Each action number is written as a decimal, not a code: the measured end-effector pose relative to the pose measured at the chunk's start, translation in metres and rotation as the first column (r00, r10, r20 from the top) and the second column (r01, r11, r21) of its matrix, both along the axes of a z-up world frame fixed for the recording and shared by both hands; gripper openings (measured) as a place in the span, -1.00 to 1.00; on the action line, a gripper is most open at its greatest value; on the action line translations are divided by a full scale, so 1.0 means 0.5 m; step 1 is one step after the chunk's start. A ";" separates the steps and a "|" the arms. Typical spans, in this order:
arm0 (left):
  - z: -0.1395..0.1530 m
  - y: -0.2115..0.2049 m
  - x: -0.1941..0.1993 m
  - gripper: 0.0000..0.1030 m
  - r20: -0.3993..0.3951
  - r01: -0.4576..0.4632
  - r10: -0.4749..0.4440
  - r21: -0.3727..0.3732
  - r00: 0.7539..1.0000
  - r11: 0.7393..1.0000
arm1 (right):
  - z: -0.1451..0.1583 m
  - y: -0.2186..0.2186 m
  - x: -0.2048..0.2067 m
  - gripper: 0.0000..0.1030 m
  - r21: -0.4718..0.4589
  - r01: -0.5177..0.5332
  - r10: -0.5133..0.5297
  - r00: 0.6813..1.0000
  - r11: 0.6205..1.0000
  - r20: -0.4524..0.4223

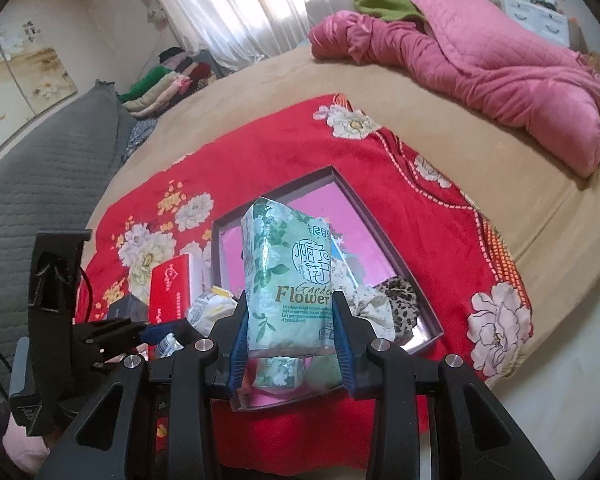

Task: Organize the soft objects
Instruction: 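Lower the snack bag and tissue pack into the tray and open both tools, then withdraw both tools from the tray toward the teddy bears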

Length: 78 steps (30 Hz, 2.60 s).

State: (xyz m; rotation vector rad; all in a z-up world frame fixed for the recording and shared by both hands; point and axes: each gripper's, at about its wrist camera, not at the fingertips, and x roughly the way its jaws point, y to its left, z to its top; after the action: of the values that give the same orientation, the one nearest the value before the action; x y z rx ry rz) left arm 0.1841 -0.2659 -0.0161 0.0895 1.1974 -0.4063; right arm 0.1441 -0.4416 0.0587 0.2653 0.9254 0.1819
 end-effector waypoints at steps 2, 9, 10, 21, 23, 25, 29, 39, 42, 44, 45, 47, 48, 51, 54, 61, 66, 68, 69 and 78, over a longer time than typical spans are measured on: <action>-0.007 -0.003 0.005 -0.10 -0.002 0.001 -0.001 0.006 1.000 1.000 | -0.011 -0.003 0.007 -0.26 -0.006 0.003 -0.003 1.000 1.000 -0.005; -0.033 -0.012 0.017 -0.10 -0.021 0.009 -0.008 0.026 1.000 1.000 | -0.044 0.004 0.046 -0.26 -0.085 -0.003 0.000 0.999 0.996 -0.035; -0.036 -0.013 0.018 -0.10 -0.024 0.011 -0.011 0.026 1.000 1.000 | -0.050 0.006 0.051 -0.26 -0.098 -0.010 0.006 0.999 0.995 -0.040; -0.056 -0.026 0.027 -0.10 -0.056 0.038 -0.037 0.017 0.998 0.999 | -0.145 -0.009 0.099 -0.22 -0.022 -0.030 0.026 0.989 0.999 -0.147; -0.059 -0.028 0.029 -0.10 -0.060 0.039 -0.037 0.018 0.997 0.999 | -0.155 -0.015 0.101 -0.21 -0.006 -0.022 0.021 0.987 1.000 -0.161; -0.064 -0.030 0.031 -0.10 -0.065 0.040 -0.039 0.018 0.997 0.999 | -0.160 -0.018 0.101 -0.17 0.012 -0.016 0.018 0.986 1.000 -0.165; -0.064 -0.027 0.030 -0.10 -0.074 0.033 -0.033 0.008 0.997 0.999 | -0.156 -0.014 0.099 -0.14 0.021 -0.029 0.032 0.987 0.999 -0.158; -0.006 -0.006 -0.003 -0.10 -0.021 0.053 -0.053 -0.026 0.998 0.998 | -0.129 0.005 0.087 0.07 0.022 -0.056 0.059 0.988 0.998 -0.141; 0.018 0.003 -0.016 -0.10 0.006 0.053 -0.053 -0.023 0.999 0.998 | -0.118 0.014 0.082 0.08 0.008 -0.055 0.055 0.989 0.998 -0.137; 0.034 0.012 -0.025 -0.10 0.021 0.053 -0.052 -0.022 0.998 0.998 | -0.108 0.019 0.077 0.08 0.005 -0.056 0.056 0.990 0.998 -0.128; 0.041 0.017 -0.028 -0.09 0.030 0.052 -0.051 -0.023 0.998 0.998 | -0.103 0.021 0.075 0.08 0.004 -0.056 0.056 0.991 0.998 -0.123; 0.057 0.029 -0.036 -0.05 0.047 0.044 -0.043 -0.025 0.998 0.999 | -0.088 0.030 0.068 0.14 -0.008 -0.057 0.056 0.993 0.998 -0.106; 0.063 0.036 -0.039 0.02 0.053 0.040 -0.038 -0.027 0.998 0.999 | -0.081 0.035 0.064 0.18 -0.016 -0.061 0.059 0.993 0.998 -0.100; 0.079 0.057 -0.047 0.06 0.067 0.024 -0.022 -0.033 0.997 0.999 | -0.064 0.049 0.055 0.18 -0.035 -0.066 0.063 0.994 0.997 -0.085; 0.096 0.084 -0.056 0.06 0.084 0.002 0.001 -0.039 0.996 0.999 | -0.042 0.069 0.044 0.19 -0.054 -0.074 0.071 0.995 0.996 -0.063; 0.130 0.151 -0.080 0.23 0.122 -0.052 0.058 -0.053 0.991 0.997 | 0.019 0.148 0.014 0.24 -0.116 -0.129 0.130 0.991 0.985 0.006; 0.153 0.211 -0.105 0.24 0.146 -0.096 0.104 -0.063 0.984 0.993 | 0.050 0.211 -0.006 0.41 -0.147 -0.176 0.183 0.982 0.973 0.038; 0.163 0.238 -0.116 0.24 0.155 -0.118 0.127 -0.068 0.980 0.991 | 0.062 0.238 -0.013 0.42 -0.162 -0.193 0.204 0.978 0.968 0.051; 0.165 0.248 -0.120 0.24 0.157 -0.126 0.136 -0.070 0.978 0.990 | 0.066 0.249 -0.016 0.42 -0.170 -0.201 0.213 0.976 0.965 0.055; 0.194 0.366 -0.166 0.26 0.187 -0.229 0.242 -0.091 0.952 0.969 | 0.105 0.360 -0.054 0.43 -0.227 -0.274 0.301 0.949 0.934 0.092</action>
State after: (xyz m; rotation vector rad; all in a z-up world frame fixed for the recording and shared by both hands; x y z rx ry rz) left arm 0.1010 -0.0827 0.0807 -0.0714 0.9838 -0.2219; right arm 0.1172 -0.2614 0.1110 -0.0819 0.8474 0.3646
